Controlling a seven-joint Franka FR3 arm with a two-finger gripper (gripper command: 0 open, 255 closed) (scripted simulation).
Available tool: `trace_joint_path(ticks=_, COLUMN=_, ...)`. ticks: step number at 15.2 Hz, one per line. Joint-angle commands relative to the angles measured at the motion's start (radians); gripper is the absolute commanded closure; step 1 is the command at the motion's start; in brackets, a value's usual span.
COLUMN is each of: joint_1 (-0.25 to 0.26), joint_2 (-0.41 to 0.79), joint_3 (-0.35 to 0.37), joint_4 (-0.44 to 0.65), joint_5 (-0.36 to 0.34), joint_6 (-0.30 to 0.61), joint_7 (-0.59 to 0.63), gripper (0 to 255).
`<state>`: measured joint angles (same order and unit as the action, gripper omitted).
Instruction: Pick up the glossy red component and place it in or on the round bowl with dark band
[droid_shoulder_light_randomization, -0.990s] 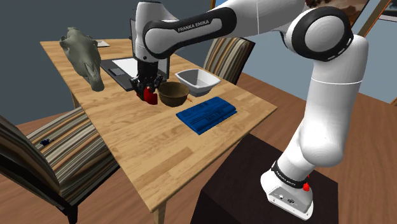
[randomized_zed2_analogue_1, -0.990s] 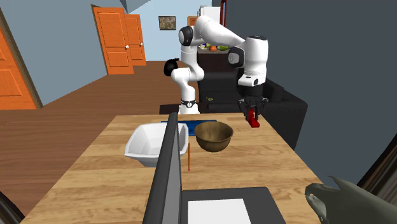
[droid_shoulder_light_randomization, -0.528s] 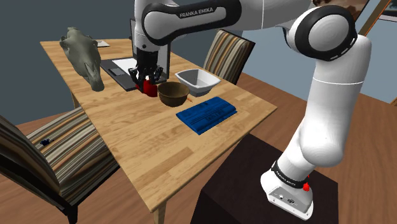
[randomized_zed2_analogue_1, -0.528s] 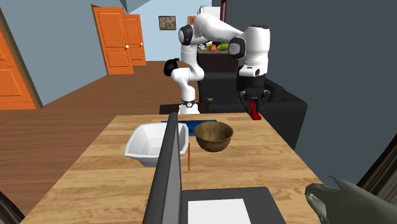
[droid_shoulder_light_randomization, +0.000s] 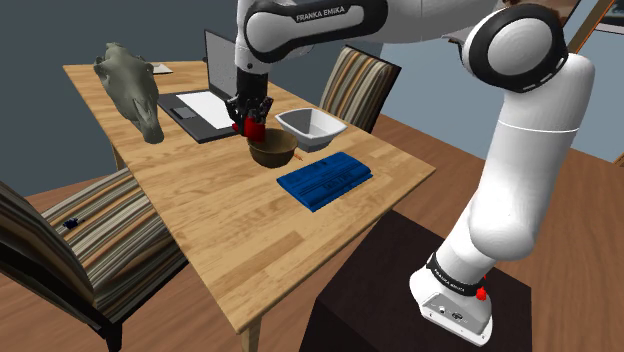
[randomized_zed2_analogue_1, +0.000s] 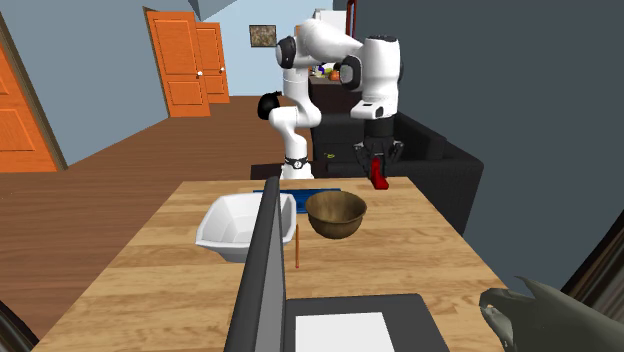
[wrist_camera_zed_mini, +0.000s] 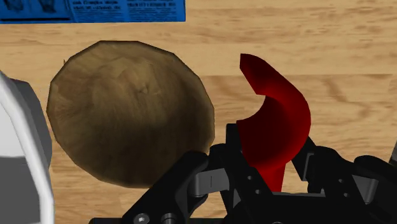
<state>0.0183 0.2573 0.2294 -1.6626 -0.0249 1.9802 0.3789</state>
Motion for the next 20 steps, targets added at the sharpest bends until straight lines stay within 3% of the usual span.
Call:
trace_joint_path(ticks=1, joint_1=-0.028, joint_2=-0.015, joint_3=-0.013, joint_4=-0.015, joint_5=0.01, joint_6=0.0, joint_7=-0.044, gripper=255)
trace_joint_path(ticks=8, joint_1=-0.13, joint_2=-0.027, joint_3=-0.07, joint_4=-0.034, joint_5=0.037, joint_6=0.003, joint_7=-0.211, gripper=255)
trace_joint_path(ticks=20, joint_1=-0.129, joint_2=0.018, joint_3=-0.072, joint_4=-0.139, joint_5=0.031, joint_6=0.152, joint_7=-0.212, gripper=255)
